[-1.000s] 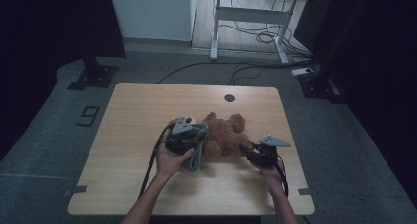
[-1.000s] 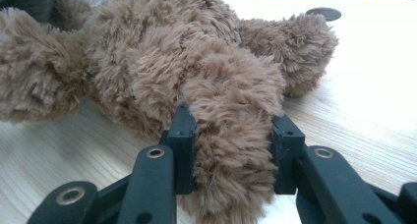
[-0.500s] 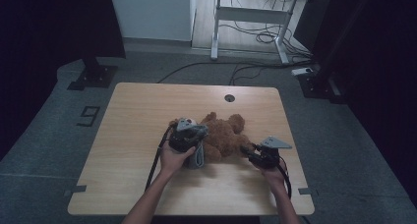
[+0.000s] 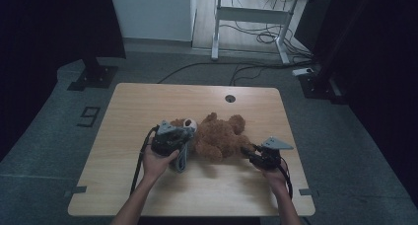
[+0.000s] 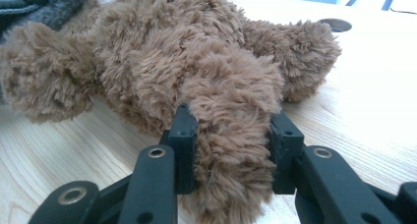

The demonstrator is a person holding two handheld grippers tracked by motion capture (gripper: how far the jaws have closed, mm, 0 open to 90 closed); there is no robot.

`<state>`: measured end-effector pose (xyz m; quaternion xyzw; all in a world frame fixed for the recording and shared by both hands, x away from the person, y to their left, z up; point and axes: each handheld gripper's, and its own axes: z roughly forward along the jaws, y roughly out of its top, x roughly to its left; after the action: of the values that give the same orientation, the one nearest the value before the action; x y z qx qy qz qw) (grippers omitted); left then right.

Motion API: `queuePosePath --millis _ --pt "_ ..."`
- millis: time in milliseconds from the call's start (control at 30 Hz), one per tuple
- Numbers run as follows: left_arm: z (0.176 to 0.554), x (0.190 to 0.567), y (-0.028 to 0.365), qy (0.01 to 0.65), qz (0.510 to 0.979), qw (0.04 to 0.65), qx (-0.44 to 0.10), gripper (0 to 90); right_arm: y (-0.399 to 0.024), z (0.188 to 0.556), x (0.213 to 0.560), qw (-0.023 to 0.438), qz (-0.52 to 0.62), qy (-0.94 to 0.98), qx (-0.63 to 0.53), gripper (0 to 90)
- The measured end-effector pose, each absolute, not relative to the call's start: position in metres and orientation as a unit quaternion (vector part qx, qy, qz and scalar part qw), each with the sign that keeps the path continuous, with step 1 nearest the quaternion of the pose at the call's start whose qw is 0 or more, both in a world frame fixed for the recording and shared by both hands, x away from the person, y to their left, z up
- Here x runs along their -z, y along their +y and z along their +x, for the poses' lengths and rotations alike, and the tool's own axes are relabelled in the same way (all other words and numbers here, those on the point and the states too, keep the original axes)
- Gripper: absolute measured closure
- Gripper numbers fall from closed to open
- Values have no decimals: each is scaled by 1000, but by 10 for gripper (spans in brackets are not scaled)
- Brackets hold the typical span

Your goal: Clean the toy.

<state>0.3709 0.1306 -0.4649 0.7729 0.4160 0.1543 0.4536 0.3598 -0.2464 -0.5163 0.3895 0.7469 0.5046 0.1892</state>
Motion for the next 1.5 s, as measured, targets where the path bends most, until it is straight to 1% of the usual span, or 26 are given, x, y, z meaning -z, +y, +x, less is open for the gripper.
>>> queuePosePath --millis 100,133,367,533,600,633,667,700,733,767,800,833,867,900,933,967,1000,1033,1133,1167,1200,1233,1267,1367,1467,1500 --pt "369 464 150 433 765 447 -165 783 -247 360 517 186 390 747 -506 637" --pt "369 464 150 433 765 447 -165 783 -247 360 517 186 390 747 -506 637" --pt "370 472 183 471 752 424 -183 784 -247 361 517 184 391 746 -507 638" --pt "366 463 179 461 746 446 -178 784 -247 361 517 184 393 745 -507 637" --pt "363 449 163 443 747 462 -183 784 -247 361 517 184 393 744 -508 637" --pt "363 449 163 443 747 462 -183 784 -247 361 517 184 393 744 -508 637" --pt "364 439 145 427 750 473 -179 784 -246 361 517 184 394 744 -508 637" --pt "364 439 145 427 750 473 -179 784 -246 361 517 184 394 744 -508 637" --pt "364 435 136 419 753 476 -177 784 -246 361 517 184 394 743 -508 637" --pt "367 427 117 403 761 478 -173 784 -246 360 517 184 394 744 -508 636" --pt "367 427 117 403 761 478 -173 784 -246 360 517 184 394 744 -508 636" --pt "370 420 96 385 771 477 -173 784 -246 360 517 185 394 743 -508 636" --pt "372 416 86 376 777 475 -171 783 -246 360 517 185 394 743 -508 636" --pt "372 416 86 376 777 475 -171 783 -246 360 517 185 394 743 -508 636" --pt "374 413 76 371 778 478 -169 783 -246 360 517 185 394 743 -508 636" --pt "379 410 57 361 781 485 -155 783 -246 360 517 183 396 742 -509 636" --pt "379 410 57 361 781 485 -155 783 -246 360 517 183 396 742 -509 636" --pt "381 410 47 357 783 488 -147 783 -246 360 517 183 396 742 -509 636" --pt "384 417 18 340 793 492 -115 783 -246 360 517 181 396 742 -509 635" --pt "385 426 0 332 804 483 -103 783 -246 360 517 181 396 742 -509 636" --pt "385 426 0 332 804 483 -103 783 -246 360 517 181 396 742 -509 636" --pt "384 437 -14 328 814 470 -93 783 -246 360 517 181 396 741 -510 635" --pt "384 437 -14 328 814 470 -93 783 -246 360 517 181 396 741 -510 635" --pt "382 461 -29 323 833 442 -85 783 -247 360 517 180 398 741 -510 635" --pt "382 469 -26 325 833 442 -78 785 -247 360 517 180 397 742 -509 635" --pt "383 472 -22 331 827 449 -68 785 -247 360 517 180 397 743 -508 635"
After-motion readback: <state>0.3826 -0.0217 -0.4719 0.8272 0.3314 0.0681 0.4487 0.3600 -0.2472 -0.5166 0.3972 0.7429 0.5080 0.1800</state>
